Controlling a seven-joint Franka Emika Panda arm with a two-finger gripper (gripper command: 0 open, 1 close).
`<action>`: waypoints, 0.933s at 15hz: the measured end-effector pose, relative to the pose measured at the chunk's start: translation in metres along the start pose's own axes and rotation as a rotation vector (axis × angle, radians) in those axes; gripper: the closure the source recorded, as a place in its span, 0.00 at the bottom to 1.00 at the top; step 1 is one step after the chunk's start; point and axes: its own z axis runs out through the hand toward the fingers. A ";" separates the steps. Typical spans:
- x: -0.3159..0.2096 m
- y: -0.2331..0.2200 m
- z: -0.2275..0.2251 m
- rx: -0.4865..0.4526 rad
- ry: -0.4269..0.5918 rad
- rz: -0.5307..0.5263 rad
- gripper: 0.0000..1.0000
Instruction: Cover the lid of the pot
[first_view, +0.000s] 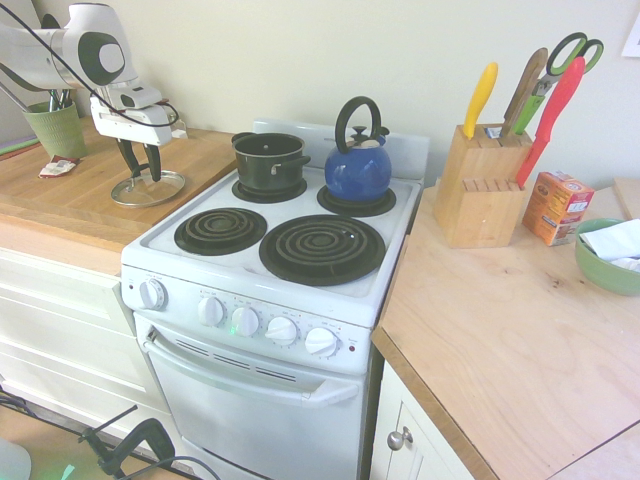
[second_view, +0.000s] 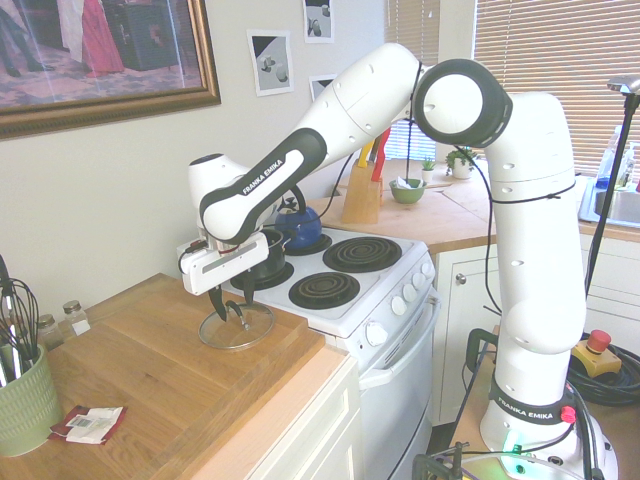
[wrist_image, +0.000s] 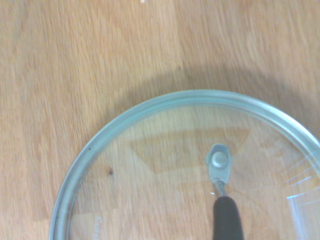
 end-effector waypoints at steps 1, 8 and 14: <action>-0.001 -0.001 0.000 0.002 0.001 0.001 1.00; 0.004 -0.002 -0.005 0.011 0.007 0.015 1.00; 0.002 -0.004 -0.007 0.015 0.006 0.022 1.00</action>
